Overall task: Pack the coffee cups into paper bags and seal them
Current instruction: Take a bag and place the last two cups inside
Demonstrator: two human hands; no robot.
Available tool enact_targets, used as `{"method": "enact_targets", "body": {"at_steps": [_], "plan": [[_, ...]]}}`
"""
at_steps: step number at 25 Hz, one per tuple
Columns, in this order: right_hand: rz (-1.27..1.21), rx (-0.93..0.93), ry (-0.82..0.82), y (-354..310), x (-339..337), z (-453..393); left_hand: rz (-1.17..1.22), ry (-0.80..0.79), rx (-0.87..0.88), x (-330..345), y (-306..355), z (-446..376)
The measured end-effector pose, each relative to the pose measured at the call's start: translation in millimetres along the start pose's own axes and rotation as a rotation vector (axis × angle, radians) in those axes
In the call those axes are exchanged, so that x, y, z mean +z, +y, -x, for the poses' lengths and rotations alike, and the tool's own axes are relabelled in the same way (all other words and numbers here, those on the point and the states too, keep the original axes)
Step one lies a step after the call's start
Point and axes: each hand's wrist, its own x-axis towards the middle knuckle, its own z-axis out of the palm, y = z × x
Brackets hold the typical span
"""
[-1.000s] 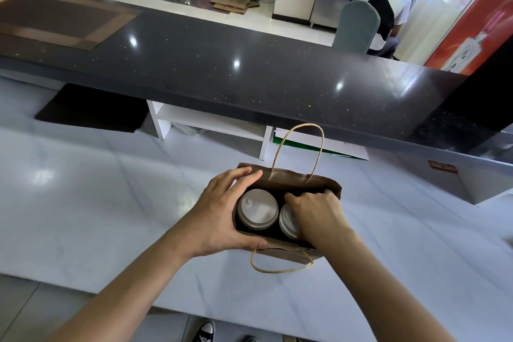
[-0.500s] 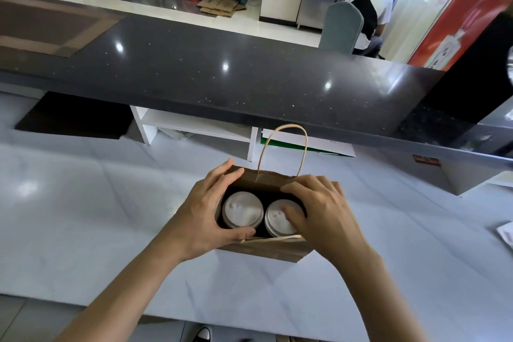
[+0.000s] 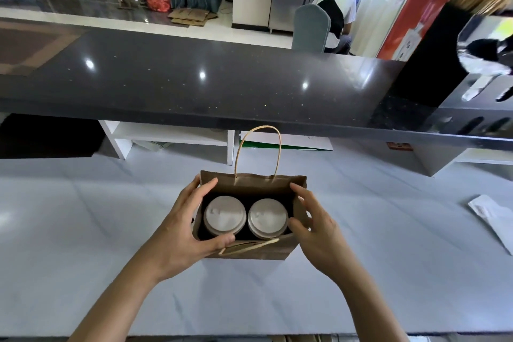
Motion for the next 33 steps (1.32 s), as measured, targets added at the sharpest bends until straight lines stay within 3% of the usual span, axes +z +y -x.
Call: {"method": "enact_targets", "body": {"at_steps": [14, 24, 33], "plan": [[-0.138, 0.179, 0.283, 12, -5, 24, 0.07, -0.177, 0.13, 7, 10, -37], [-0.135, 0.318, 0.488, 47, -59, 88, 0.088, -0.371, 0.269, 77, 69, -60], [-0.188, 0.345, 0.587, 125, -137, 152, 0.035, -0.459, 0.366, 179, 145, -46]]}}
